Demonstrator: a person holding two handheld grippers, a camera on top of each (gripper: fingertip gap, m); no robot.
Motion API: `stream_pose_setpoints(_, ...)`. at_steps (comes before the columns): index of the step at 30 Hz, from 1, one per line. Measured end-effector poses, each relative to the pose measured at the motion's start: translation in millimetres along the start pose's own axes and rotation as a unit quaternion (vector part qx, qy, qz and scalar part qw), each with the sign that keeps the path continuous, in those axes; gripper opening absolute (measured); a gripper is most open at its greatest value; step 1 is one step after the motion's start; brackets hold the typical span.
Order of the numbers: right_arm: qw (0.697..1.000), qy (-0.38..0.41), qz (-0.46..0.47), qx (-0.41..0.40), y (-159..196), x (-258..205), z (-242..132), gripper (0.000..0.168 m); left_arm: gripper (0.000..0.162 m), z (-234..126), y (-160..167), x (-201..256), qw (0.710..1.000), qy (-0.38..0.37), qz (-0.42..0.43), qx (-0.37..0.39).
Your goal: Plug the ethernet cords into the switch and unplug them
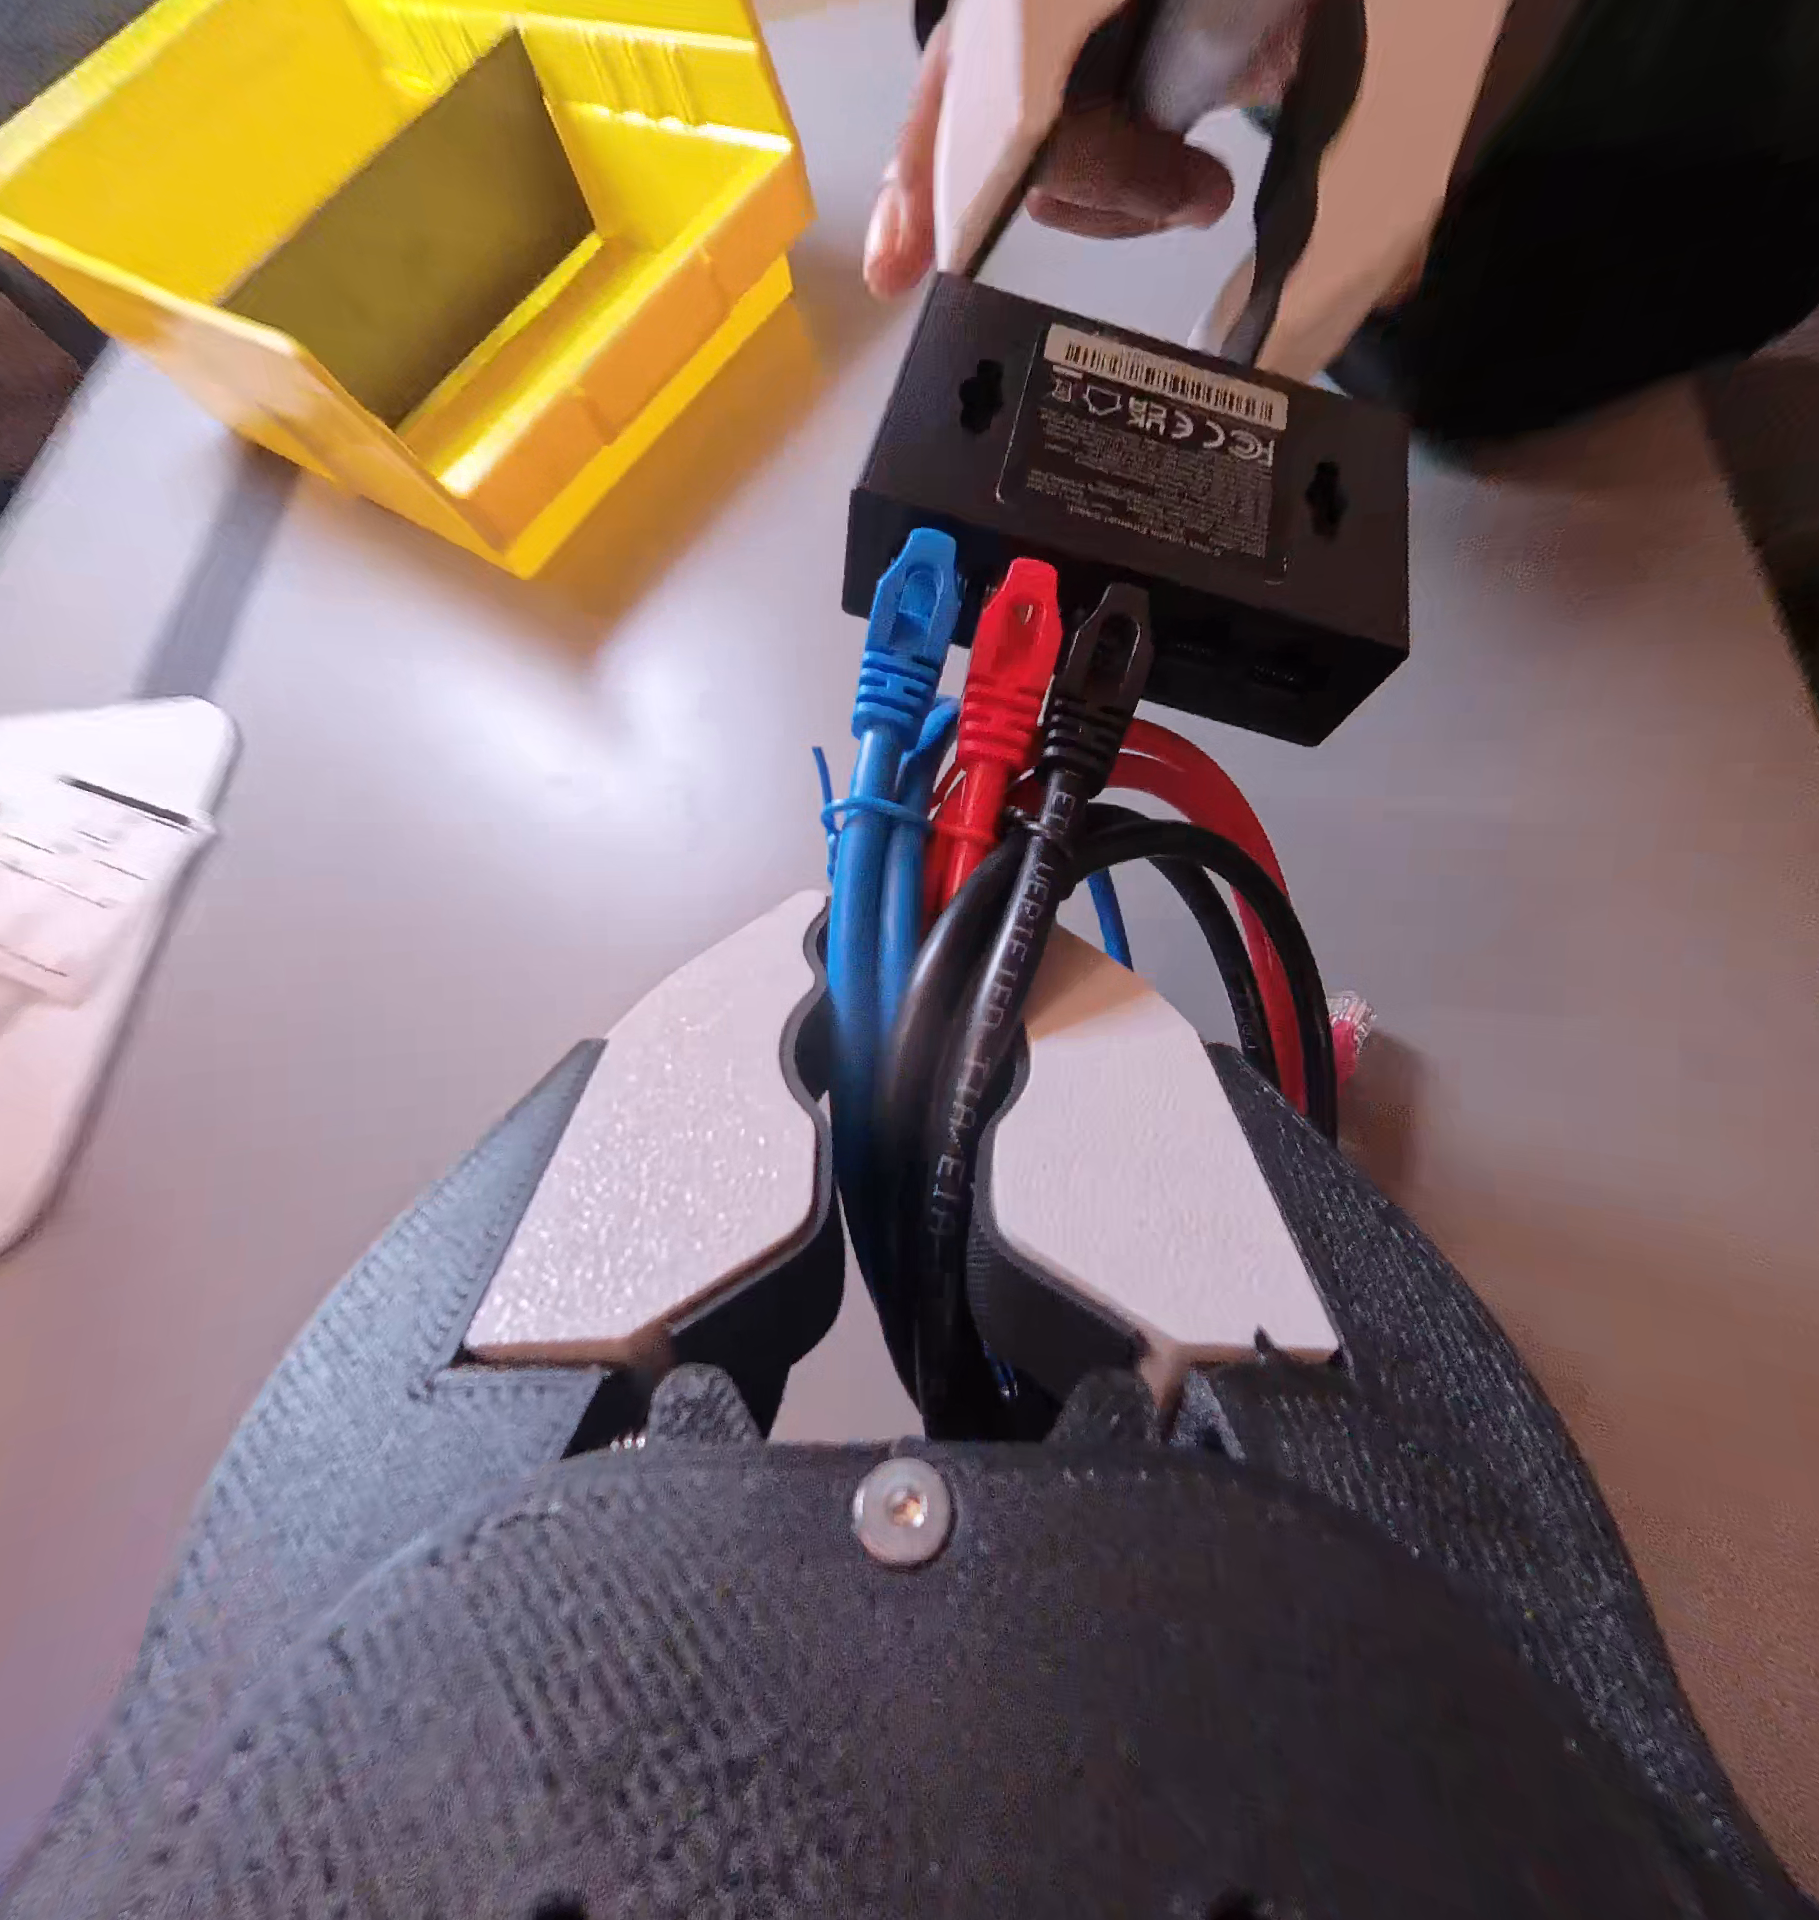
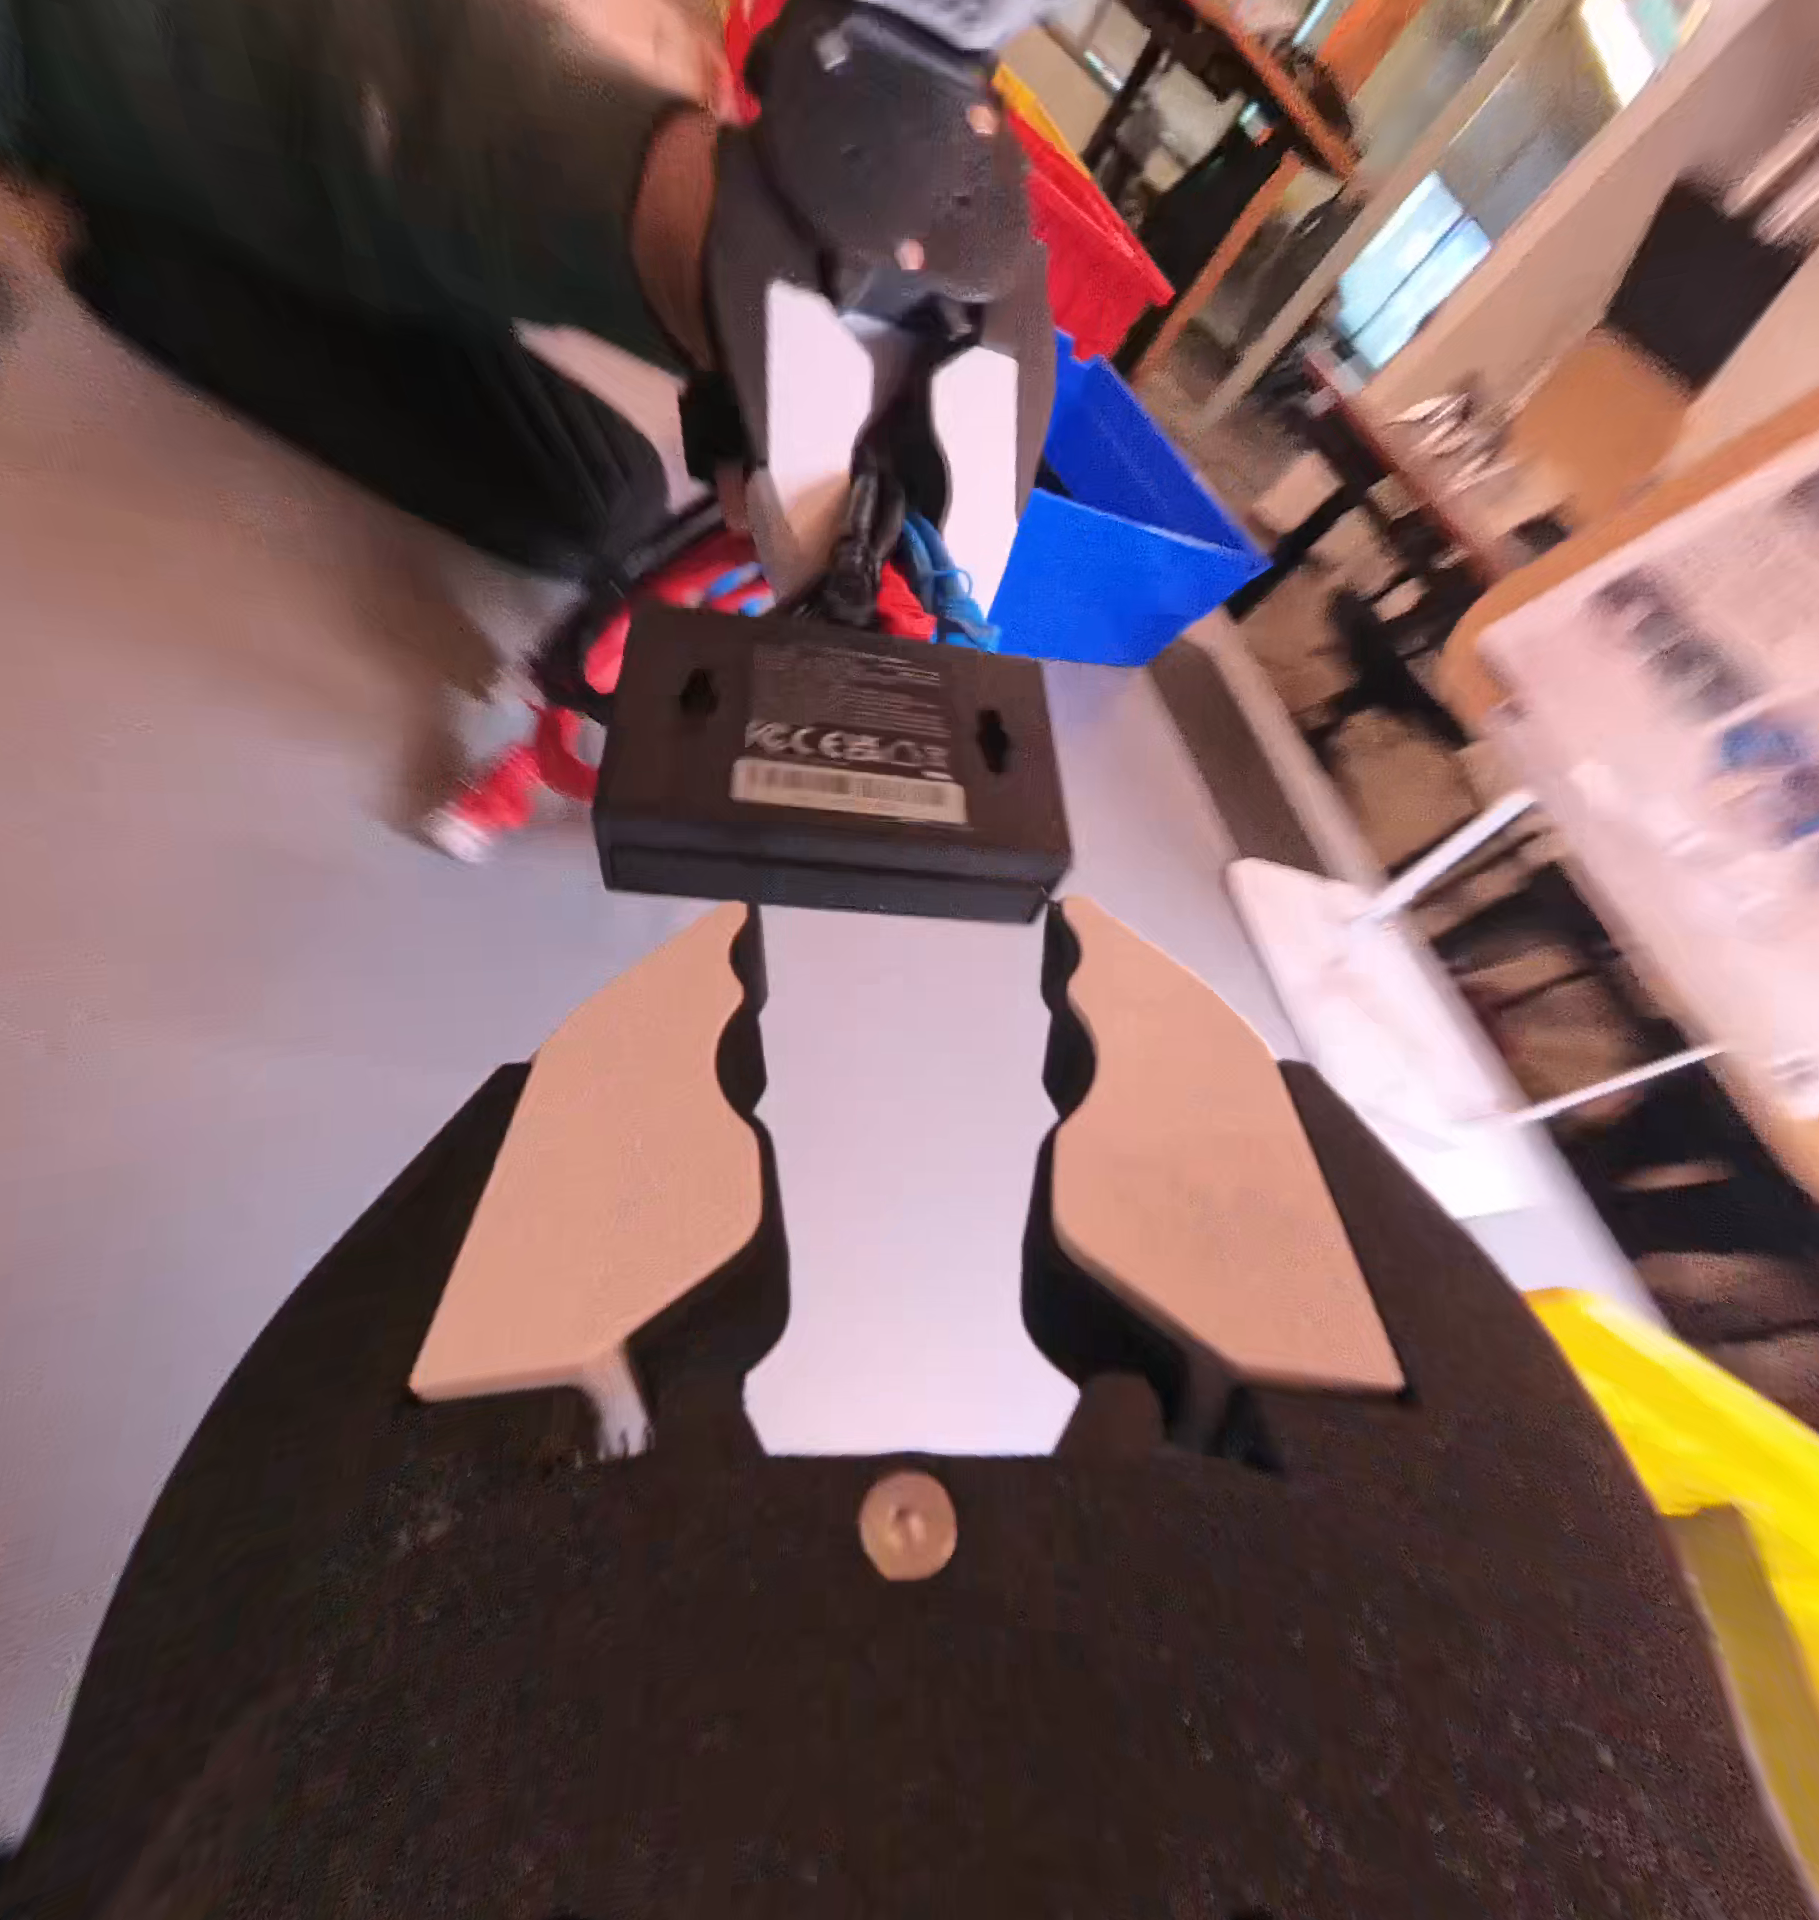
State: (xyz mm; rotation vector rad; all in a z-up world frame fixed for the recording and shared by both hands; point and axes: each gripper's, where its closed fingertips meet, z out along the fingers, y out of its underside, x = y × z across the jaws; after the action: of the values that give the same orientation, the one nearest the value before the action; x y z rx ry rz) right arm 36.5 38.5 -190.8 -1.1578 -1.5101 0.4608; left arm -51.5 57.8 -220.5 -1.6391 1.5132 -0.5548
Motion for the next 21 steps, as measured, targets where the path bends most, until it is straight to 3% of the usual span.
stream_pose_setpoints(3,0.979,-0.097,0.179,0.017,-10,10,-12,0.057,0.023,-6,-12,-4,0.998,-0.017,0.066,-0.019)
stream_pose_setpoints(6,0.932,-0.189,0.309,0.019,-25,4,-3,0.061,0.024,-3,-30,-3,0.991,-0.028,0.125,-0.032)
stream_pose_setpoints(10,0.899,-0.245,0.360,0.042,-35,-12,10,0.034,0.026,-6,-42,3,0.984,-0.039,0.174,-0.029)
stream_pose_setpoints(13,0.907,-0.205,0.352,0.108,-46,1,-2,0.030,0.028,-31,-53,-6,0.991,-0.055,0.111,0.056)
stream_pose_setpoints(15,0.908,-0.174,0.350,0.152,-51,14,-15,0.030,0.043,-56,-58,-21,0.988,-0.054,0.021,0.146)
stream_pose_setpoints(18,0.904,-0.130,0.333,0.233,-64,34,-39,0.029,0.070,-73,-47,-36,0.957,0.008,-0.136,0.257)
stream_pose_setpoints(21,0.880,-0.115,0.331,0.321,-82,45,-57,0.030,0.084,-60,-44,-25,0.926,0.083,-0.195,0.312)
